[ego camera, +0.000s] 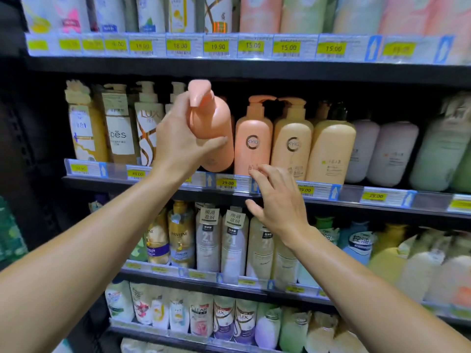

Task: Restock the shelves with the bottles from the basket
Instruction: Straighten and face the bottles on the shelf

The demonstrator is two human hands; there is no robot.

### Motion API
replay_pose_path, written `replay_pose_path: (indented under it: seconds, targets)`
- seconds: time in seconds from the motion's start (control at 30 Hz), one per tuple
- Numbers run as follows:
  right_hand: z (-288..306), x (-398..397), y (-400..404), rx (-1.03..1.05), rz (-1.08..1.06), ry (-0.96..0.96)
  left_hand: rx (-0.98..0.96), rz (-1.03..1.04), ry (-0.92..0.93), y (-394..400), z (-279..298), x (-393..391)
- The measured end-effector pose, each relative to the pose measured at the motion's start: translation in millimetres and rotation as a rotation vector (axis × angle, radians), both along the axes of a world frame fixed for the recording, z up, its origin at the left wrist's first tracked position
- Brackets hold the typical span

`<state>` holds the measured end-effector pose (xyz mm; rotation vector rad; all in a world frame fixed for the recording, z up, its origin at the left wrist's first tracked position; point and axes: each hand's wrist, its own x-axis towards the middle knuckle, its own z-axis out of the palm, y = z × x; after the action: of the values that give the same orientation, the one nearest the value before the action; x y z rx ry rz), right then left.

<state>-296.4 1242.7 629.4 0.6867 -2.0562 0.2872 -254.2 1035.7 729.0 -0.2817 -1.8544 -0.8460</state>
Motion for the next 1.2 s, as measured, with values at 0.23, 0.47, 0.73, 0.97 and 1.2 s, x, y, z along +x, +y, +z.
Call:
replay_pose_path:
  seconds: [0.23, 0.47, 0.73, 0.97, 1.2]
  targets:
    - [5, 0, 0, 0.02, -0.012, -0.029, 0.084, 0.133, -0.128, 0, 18, -27]
    - [10, 2, -1, 0.019, -0.012, -0.085, 0.059, 0.191, -0.231, 11, 15, -36]
    - [10, -1, -2, 0.008, -0.026, -0.053, -0.012, 0.223, -0.34, 13, 15, -42]
    - [7, -2, -3, 0.036, -0.04, -0.072, -0.115, 0.376, -0.43, 20, 23, -50]
    - [8, 1, 1, 0.059, -0.047, -0.126, -0.203, 0.412, -0.402, 18, 17, -44]
